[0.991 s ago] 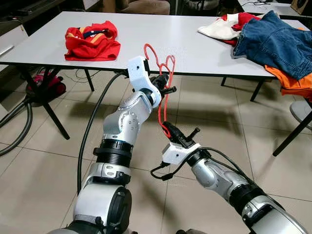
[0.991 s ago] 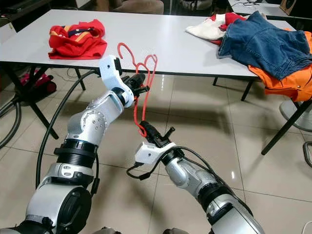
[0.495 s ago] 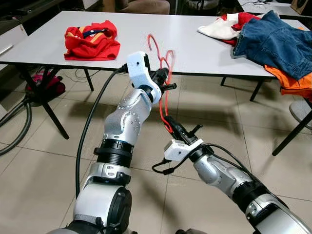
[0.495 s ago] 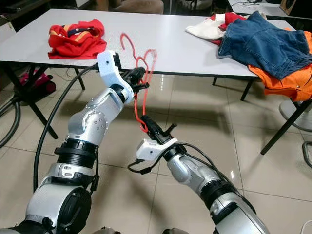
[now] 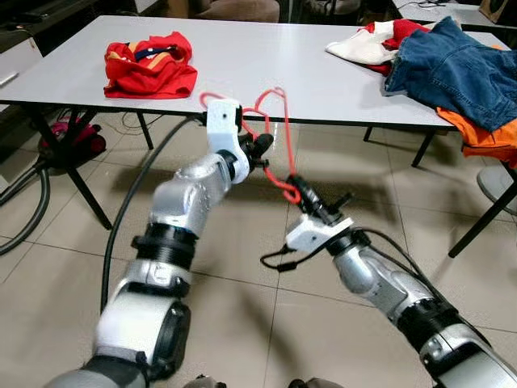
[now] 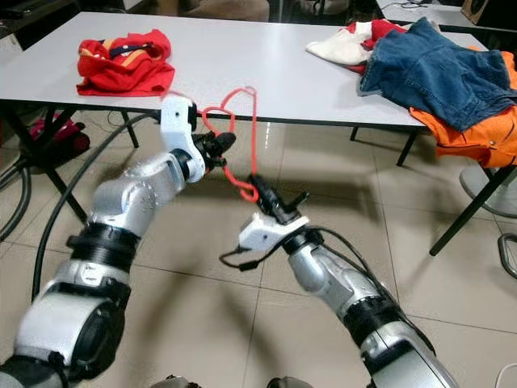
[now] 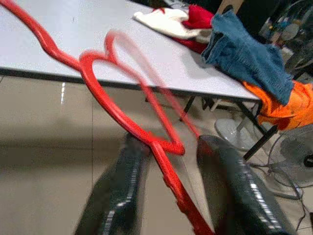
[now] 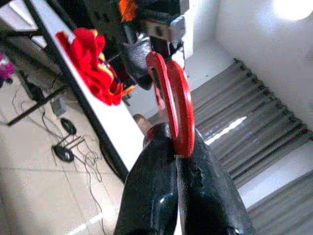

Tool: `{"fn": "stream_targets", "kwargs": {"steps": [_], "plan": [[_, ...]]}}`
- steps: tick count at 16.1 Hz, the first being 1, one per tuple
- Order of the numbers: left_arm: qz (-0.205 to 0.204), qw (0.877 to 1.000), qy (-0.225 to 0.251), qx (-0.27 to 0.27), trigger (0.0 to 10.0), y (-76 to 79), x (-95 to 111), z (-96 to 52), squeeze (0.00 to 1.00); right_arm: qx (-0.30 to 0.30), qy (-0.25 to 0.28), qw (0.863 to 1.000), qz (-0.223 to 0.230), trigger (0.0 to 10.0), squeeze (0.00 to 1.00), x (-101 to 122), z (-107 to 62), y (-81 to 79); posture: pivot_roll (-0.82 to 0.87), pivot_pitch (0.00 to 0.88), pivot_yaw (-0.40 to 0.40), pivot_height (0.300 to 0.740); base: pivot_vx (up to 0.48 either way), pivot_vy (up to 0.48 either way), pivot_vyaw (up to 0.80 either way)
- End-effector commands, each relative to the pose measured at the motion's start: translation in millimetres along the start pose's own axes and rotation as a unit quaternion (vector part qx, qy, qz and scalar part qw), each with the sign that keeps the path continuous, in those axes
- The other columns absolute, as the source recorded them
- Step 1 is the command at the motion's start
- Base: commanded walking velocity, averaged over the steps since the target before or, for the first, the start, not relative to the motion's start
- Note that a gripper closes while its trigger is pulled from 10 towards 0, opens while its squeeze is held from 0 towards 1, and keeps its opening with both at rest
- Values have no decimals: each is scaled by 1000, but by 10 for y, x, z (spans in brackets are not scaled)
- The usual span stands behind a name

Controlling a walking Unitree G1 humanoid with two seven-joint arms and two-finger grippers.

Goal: Hang hanger

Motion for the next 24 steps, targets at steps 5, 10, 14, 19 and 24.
{"fn": "stream_targets", "kwargs": {"steps": [5,10,14,19,24], "plan": [[-17,997,61,41,10000,-582,402,-231,1000,-108,-26,992,55,0,0,-173,22,814,-87,29,13,740,0,0,0],[-31,997,67,-33,10000,-268,370,-194,1000,-94,-30,994,43,0,0,-171,11,852,-81,26,4,740,0,0,0],[-10,996,76,-52,10000,-289,381,-229,0,-123,-47,978,164,0,0,-154,50,948,-83,23,2,740,0,0,0],[65,994,93,-3,10000,-897,450,-476,0,-135,-75,898,413,0,0,-424,-118,1331,-91,16,6,740,0,0,0],[123,985,88,-85,10000,-833,386,-566,0,-21,-27,800,598,0,0,-283,-297,1320,-87,19,8,740,0,0,0]]}}
Point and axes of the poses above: a point about 5 cm out from each wrist's last joint towards the gripper, its own z axis pointing out of the wrist towards the gripper, its own x axis along the axis of the wrist's last joint, y = z × x, the point moved 4 cm from there along z, pointing out of the wrist towards the gripper, and after that the axes turned 8 degrees about -z, right-handed, at the moved point
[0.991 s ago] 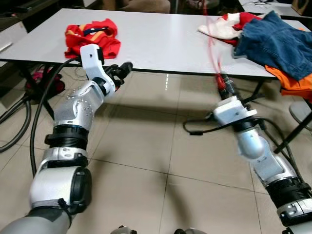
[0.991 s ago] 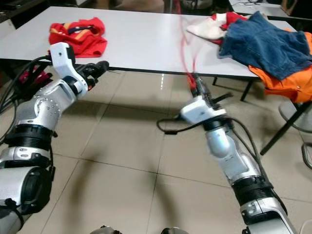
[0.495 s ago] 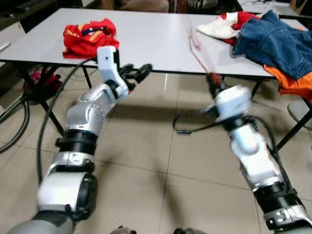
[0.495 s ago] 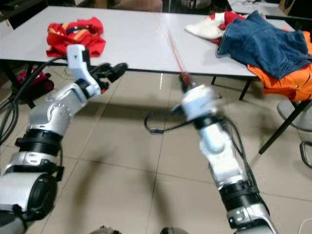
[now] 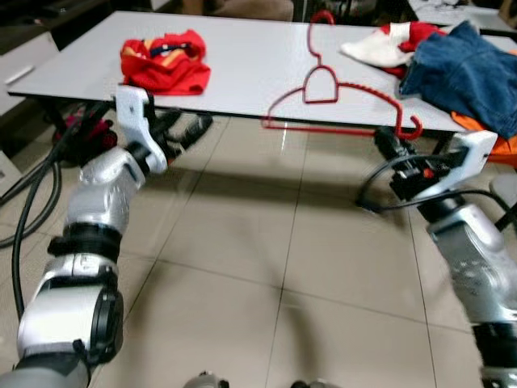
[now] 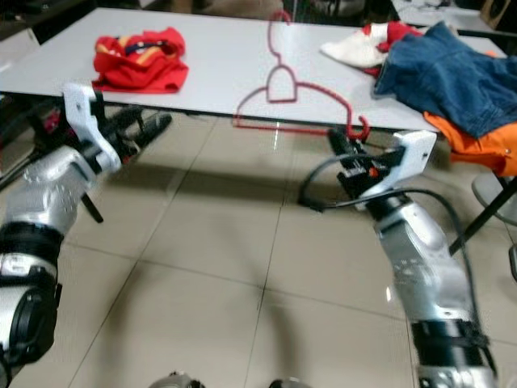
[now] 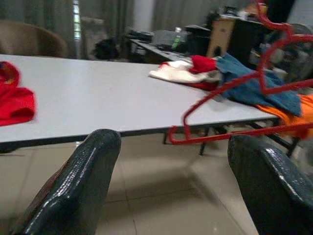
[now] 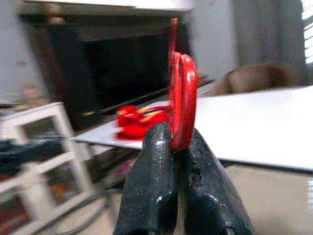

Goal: Hang hanger

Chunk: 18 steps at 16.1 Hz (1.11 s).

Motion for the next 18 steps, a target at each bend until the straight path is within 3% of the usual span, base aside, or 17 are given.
{"fn": "stream_targets", "kwargs": {"steps": [1,3,4,7,9,11,14,18], "plan": [[11,999,-10,-38,10000,89,-41,11,0,47,1,998,45,0,0,47,-20,-115,-86,20,9,740,0,0,0],[5,995,-29,-91,10000,216,-147,1,0,74,-21,994,83,0,0,-29,-73,-177,-86,23,8,740,0,0,0],[-20,987,-46,-154,10000,338,-203,-44,0,116,-24,983,138,0,0,-19,-147,-291,-86,24,9,740,0,0,0],[-36,976,-58,-208,10000,364,-183,-140,0,185,-67,965,176,0,0,-91,-349,-458,-87,26,8,740,0,0,0],[-21,970,-54,-234,10000,334,-11,-189,0,227,-135,953,148,0,0,-219,-567,-481,-86,25,10,740,0,0,0],[-16,966,-45,-255,10000,376,111,-176,0,240,-152,950,132,0,0,-211,-592,-477,-88,22,12,740,0,0,0],[-33,960,-27,-278,10000,428,232,-168,0,246,-149,949,125,0,0,-175,-579,-466,-88,20,14,740,0,0,0],[-97,960,-34,-262,10000,352,119,-195,0,233,-121,958,114,0,0,-136,-514,-406,-88,23,18,740,0,0,0]]}}
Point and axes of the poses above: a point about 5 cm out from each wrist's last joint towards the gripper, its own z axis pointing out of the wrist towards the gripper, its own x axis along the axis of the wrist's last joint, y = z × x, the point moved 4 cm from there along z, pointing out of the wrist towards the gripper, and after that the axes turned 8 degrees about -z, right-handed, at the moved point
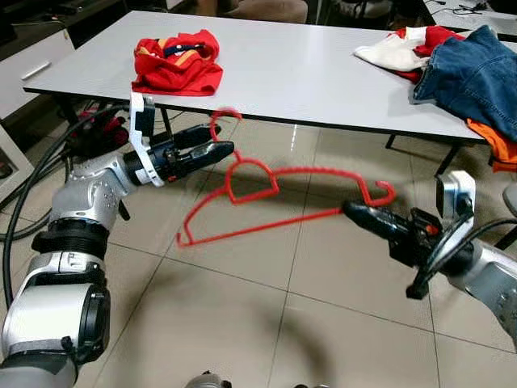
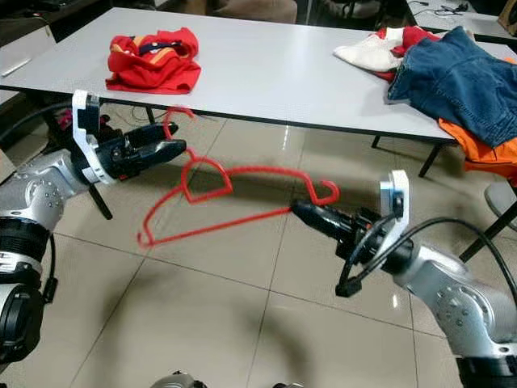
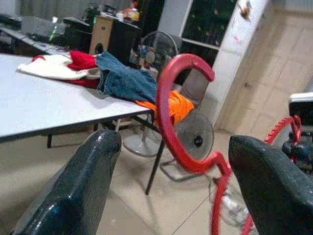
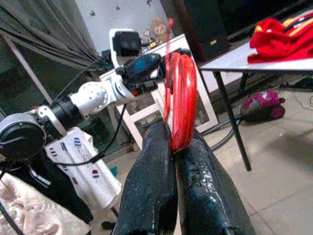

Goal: Hang hanger

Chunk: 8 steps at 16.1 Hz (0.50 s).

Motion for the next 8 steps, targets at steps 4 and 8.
{"fn": "stream_targets", "kwargs": {"steps": [4,8], "plan": [[-47,999,0,1,10000,-10,-144,-15,0,-5,24,1000,-16,0,0,106,5,9,-84,20,21,740,0,0,0],[-67,997,-12,-31,10000,73,-280,122,0,13,20,1000,-13,0,0,94,57,-43,-86,9,13,740,0,0,0]]}}
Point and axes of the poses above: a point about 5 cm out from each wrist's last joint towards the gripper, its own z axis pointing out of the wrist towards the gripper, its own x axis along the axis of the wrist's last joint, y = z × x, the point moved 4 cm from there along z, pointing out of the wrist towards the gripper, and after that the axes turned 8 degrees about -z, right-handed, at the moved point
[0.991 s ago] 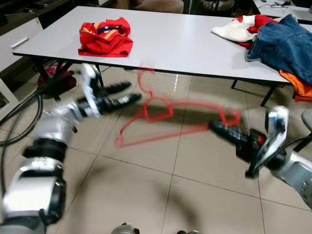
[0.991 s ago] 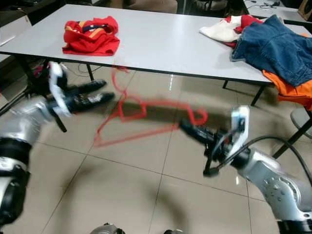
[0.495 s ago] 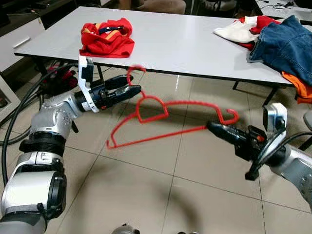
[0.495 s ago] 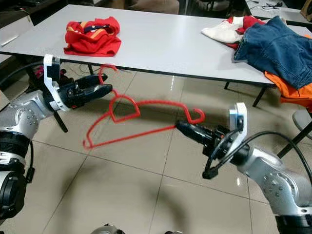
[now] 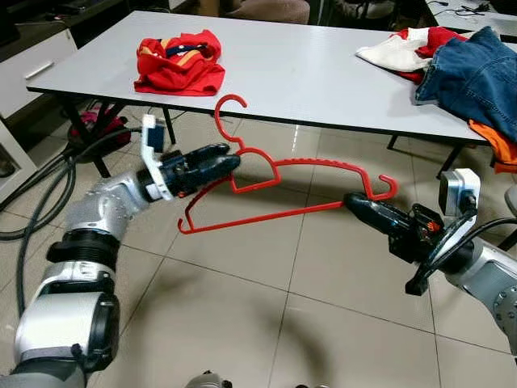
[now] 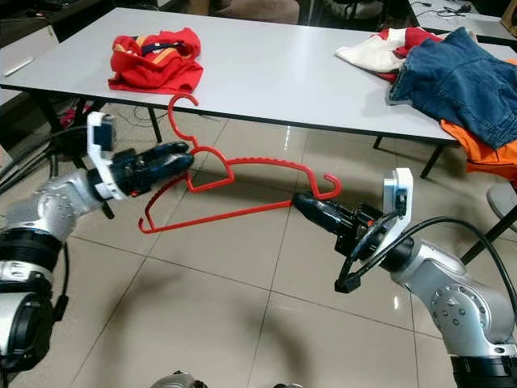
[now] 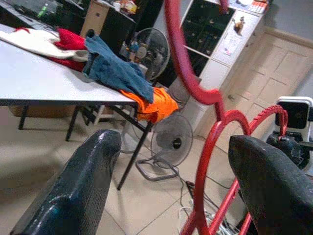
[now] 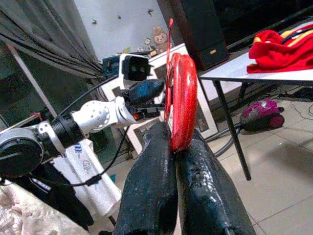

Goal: Hang hanger

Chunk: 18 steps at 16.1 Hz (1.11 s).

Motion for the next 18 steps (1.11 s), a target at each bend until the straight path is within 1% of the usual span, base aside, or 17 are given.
{"fn": "stream_targets", "kwargs": {"steps": [1,4,7,9,11,13,16,18], "plan": [[7,1000,-8,-13,10000,41,-5,52,0,21,2,1000,-11,0,0,66,63,-65,-88,8,13,740,0,0,0],[11,999,2,-30,10000,94,43,147,0,28,1,1000,-12,0,0,70,88,-95,-95,5,12,740,0,0,0],[19,999,-3,-36,10000,114,69,162,0,28,-5,1000,-11,0,0,48,76,-102,-98,8,13,740,0,0,0],[29,999,-8,-22,10000,76,98,105,0,21,-14,1000,-9,0,0,16,29,-87,-99,14,13,740,0,0,0],[33,999,-12,-18,10000,69,114,80,0,20,-17,1000,-9,0,0,13,12,-81,-99,14,14,740,0,0,0],[38,999,-26,-11,10000,45,96,40,0,18,-20,1000,-10,0,0,19,-2,-66,-99,18,14,740,0,0,0],[39,999,-32,1,10000,8,100,-34,0,16,-23,1000,-11,0,0,27,-26,-54,-101,20,13,740,0,0,0],[40,999,-33,3,10000,-1,107,-44,0,15,-23,1000,-11,0,0,32,-32,-48,-101,20,12,740,0,0,0]]}}
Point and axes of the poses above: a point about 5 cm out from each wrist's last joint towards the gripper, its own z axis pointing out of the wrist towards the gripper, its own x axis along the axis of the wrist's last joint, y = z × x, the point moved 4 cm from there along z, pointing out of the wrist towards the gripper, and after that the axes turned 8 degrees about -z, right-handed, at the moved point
